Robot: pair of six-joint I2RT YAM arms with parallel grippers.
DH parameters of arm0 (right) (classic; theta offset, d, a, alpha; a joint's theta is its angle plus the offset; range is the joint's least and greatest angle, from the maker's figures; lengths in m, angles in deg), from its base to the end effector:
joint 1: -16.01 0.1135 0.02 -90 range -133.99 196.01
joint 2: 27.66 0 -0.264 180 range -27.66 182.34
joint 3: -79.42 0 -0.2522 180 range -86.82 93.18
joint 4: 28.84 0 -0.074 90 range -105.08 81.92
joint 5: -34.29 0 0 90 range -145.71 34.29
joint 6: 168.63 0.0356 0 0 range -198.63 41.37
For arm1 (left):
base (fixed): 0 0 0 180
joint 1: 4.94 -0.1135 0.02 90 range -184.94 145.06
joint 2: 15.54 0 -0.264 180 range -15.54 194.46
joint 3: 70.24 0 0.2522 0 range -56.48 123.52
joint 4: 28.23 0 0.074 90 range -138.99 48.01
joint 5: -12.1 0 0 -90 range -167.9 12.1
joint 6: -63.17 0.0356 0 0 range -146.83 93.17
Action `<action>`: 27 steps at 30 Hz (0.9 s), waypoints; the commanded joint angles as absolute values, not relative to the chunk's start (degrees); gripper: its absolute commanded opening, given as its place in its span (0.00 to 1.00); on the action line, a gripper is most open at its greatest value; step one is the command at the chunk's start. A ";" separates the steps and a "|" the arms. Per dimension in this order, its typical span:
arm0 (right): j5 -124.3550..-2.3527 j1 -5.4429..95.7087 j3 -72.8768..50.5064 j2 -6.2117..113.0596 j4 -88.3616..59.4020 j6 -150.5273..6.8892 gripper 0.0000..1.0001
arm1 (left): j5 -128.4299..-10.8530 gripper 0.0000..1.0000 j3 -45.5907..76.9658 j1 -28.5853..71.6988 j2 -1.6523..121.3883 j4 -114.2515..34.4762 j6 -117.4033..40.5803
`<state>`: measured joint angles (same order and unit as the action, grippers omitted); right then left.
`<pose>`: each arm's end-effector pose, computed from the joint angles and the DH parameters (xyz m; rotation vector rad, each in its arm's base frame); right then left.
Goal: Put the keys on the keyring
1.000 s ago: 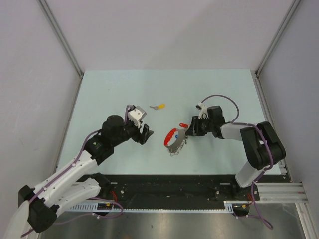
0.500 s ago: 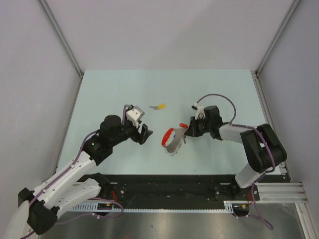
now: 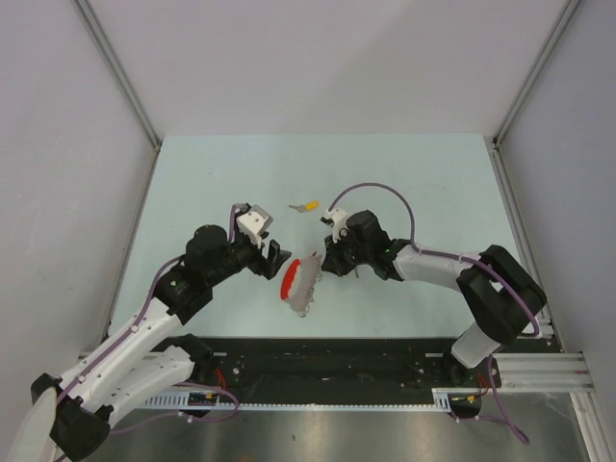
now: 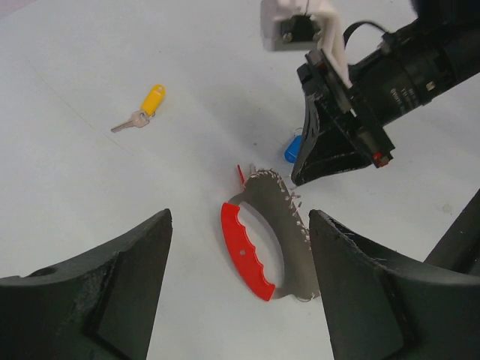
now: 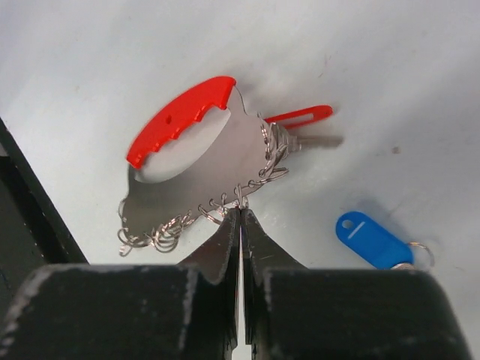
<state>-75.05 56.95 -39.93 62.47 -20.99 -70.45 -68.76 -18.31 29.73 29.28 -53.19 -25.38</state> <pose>0.2383 0.2223 0.1881 -0.8365 2.1566 0.8314 0.1505 -0.1110 0.2973 0.6986 1.7832 -0.5446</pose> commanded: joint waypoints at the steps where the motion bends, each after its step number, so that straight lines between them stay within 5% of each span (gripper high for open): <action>1: -74.43 59.16 -36.38 67.08 -19.66 -69.75 0.06 | -69.38 0.78 -18.69 29.25 28.06 -52.89 -26.04; 6: -70.93 59.25 -35.32 64.99 -15.70 -69.49 0.37 | -69.73 0.79 -18.78 29.25 27.79 -52.89 -26.13; 8: -69.61 58.46 -35.32 62.53 -12.62 -68.88 0.42 | -69.73 0.79 -18.69 29.25 27.79 -52.89 -26.13; 27: -70.92 53.10 -32.77 69.46 -14.02 -55.70 0.42 | -71.57 0.82 -17.81 27.23 26.47 -55.26 -26.30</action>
